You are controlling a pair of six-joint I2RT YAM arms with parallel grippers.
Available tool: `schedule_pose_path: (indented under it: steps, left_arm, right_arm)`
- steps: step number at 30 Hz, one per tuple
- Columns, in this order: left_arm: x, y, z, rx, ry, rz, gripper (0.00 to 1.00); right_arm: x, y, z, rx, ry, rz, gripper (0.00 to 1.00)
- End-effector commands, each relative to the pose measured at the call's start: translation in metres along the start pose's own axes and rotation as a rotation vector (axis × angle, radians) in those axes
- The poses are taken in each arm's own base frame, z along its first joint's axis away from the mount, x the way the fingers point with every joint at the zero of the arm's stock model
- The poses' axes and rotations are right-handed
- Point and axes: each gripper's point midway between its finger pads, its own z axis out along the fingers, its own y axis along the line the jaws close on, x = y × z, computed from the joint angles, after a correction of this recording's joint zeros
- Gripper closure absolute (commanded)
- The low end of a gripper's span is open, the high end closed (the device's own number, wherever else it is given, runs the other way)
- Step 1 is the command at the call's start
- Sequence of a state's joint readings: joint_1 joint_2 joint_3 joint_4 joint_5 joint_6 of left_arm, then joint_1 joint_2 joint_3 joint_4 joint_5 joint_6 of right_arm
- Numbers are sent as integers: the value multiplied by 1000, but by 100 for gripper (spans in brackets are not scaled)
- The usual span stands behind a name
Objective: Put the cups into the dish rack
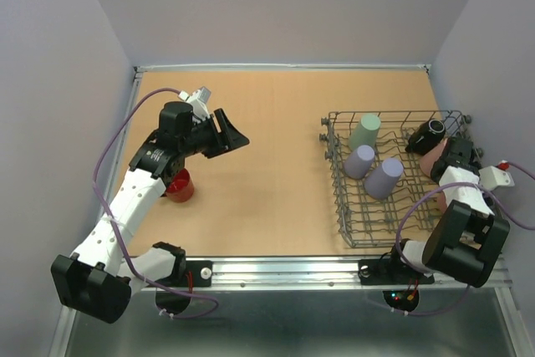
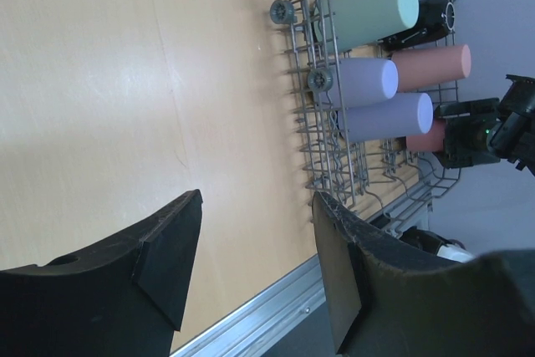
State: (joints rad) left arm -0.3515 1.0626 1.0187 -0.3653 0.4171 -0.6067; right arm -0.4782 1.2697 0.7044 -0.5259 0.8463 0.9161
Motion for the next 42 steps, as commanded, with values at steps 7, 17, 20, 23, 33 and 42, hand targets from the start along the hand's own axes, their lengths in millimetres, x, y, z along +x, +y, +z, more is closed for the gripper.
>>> schedule_pose_path:
  steps: [7,17,20,23,33,42]
  left_arm:
    - [-6,0,1,26,-31,17,36]
    - [-9,-1,3,34,-32,14,37]
    - [-10,-3,2,37,-33,17,37]
    - [-9,-3,2,37,-33,18,37]
    - [-8,-5,0,48,-31,18,37]
    - [-6,-7,-3,59,-31,17,38]
  right_arm:
    - [-18,28,-5,-88,-2,61,91]
    - [-25,34,-11,-125,0,54,24]
    - [-27,35,-13,-134,-2,53,10]
    - [-32,36,-16,-148,-9,48,3]
    - [-60,36,-33,-191,-66,55,0]
    - [-99,35,-59,-230,-109,77,0]
